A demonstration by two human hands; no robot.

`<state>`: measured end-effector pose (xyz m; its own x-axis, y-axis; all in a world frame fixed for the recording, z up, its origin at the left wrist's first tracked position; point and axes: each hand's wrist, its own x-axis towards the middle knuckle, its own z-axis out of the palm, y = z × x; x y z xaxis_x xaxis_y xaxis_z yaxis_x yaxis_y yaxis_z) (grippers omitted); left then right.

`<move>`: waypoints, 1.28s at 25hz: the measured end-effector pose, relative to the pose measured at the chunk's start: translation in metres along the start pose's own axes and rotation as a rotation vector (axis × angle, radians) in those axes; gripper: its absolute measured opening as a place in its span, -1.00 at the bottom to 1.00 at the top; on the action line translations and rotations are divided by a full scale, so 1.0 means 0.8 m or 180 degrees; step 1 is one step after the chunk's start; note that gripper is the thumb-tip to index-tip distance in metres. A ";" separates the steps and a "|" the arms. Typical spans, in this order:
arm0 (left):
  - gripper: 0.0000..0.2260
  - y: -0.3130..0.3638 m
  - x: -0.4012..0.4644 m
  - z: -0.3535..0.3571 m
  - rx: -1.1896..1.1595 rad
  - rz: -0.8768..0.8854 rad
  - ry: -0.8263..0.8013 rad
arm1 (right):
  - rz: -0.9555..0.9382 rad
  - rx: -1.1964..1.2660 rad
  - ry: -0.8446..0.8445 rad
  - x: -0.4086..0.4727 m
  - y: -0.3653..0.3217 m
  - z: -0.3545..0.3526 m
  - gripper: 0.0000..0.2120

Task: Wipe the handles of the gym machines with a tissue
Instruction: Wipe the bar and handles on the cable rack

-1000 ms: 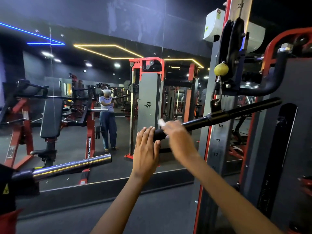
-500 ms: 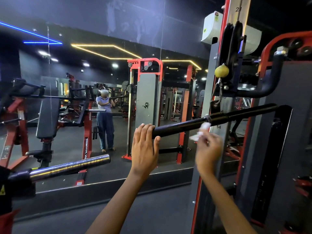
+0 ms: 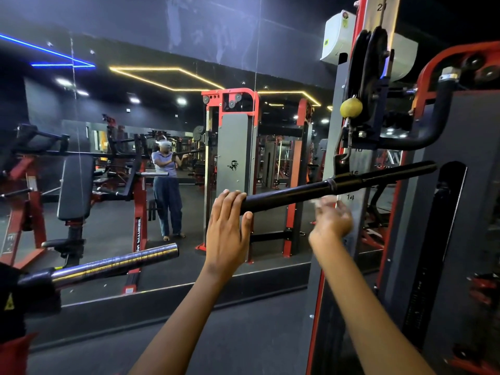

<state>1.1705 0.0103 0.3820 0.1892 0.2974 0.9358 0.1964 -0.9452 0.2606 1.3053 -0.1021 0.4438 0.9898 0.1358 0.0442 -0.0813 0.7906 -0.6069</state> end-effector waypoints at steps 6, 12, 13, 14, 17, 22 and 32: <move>-0.56 -0.001 -0.003 0.002 0.0028 0.0044 0.0009 | 0.1396 -0.0293 -0.0867 -0.063 0.030 0.013 -0.86; -0.55 -0.004 0.000 -0.011 0.0058 0.0071 -0.0077 | 0.1480 0.0712 -0.0345 -0.021 -0.004 0.014 -0.89; -0.56 -0.003 -0.003 -0.009 0.0055 0.0065 -0.0105 | 0.1514 0.0740 -0.0261 -0.025 0.003 0.016 -0.90; -0.56 -0.002 -0.005 -0.007 0.0045 0.0059 -0.0111 | 0.1660 0.0610 -0.0330 -0.038 0.017 0.019 -0.91; -0.57 0.002 -0.006 -0.007 -0.0036 0.0021 -0.0047 | 0.2095 0.0088 -0.1222 -0.086 0.045 0.021 -0.87; -0.59 0.001 0.002 -0.013 -0.0090 0.0224 0.0063 | -0.0145 -0.1268 -0.1354 -0.069 -0.011 -0.016 -0.81; -0.48 -0.004 -0.006 0.005 -0.0587 -0.0051 -0.0100 | -0.4290 -0.4389 -0.2739 -0.051 0.040 -0.003 -0.73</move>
<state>1.1729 0.0120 0.3758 0.2180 0.3138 0.9241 0.0204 -0.9482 0.3172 1.2622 -0.0836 0.4204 0.0266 0.4894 0.8717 0.9815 -0.1781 0.0701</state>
